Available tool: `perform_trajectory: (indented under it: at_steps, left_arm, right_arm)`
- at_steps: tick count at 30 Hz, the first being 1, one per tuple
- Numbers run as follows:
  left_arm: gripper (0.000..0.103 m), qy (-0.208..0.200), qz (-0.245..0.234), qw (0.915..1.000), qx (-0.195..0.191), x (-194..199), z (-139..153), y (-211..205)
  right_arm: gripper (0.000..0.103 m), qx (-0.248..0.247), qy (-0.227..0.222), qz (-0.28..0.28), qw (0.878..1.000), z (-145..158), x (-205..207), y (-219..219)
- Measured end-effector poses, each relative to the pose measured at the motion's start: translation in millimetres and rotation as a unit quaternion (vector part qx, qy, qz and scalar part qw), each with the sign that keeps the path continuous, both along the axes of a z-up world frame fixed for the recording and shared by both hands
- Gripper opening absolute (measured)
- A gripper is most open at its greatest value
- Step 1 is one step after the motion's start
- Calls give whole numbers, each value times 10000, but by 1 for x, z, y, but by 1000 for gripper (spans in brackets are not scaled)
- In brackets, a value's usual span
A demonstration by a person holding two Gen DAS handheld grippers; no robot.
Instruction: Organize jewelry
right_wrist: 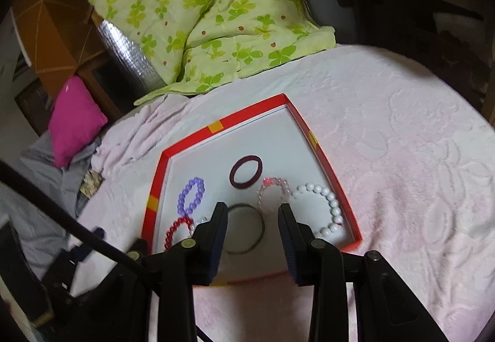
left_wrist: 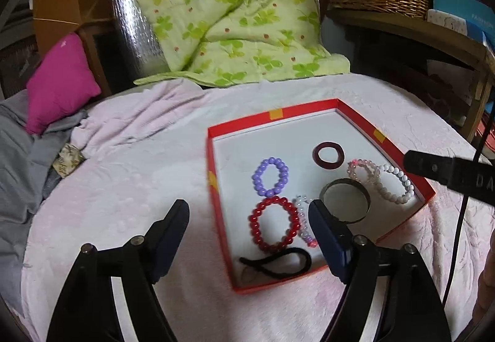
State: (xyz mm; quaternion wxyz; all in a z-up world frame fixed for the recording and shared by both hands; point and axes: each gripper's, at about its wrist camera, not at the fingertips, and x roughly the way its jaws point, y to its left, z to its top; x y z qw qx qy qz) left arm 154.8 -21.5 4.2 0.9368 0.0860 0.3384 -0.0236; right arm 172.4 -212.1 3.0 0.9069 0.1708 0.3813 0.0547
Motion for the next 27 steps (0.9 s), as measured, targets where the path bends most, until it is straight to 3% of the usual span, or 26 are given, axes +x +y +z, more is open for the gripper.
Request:
perform_trajectory:
  at_steps: [2,12,20,27]
  left_arm:
    - [80,-35,51,10000,59,-5,3,4]
    - [80,-222,171,9994,180,-33,19,23]
    - [80,-255,302,9992,73,-67,34,37]
    - [80,-288,411,9987,129,-122,54,42]
  right_arm:
    - [53,-231,-75,-7,9997,4,-8,3]
    - [63,-1193,-429,34,9919,16,-62,18]
    - [68,-1576,-703,-60,9850,20,-112,25]
    - [80,-1839,-903,19,9788,48,-159,37]
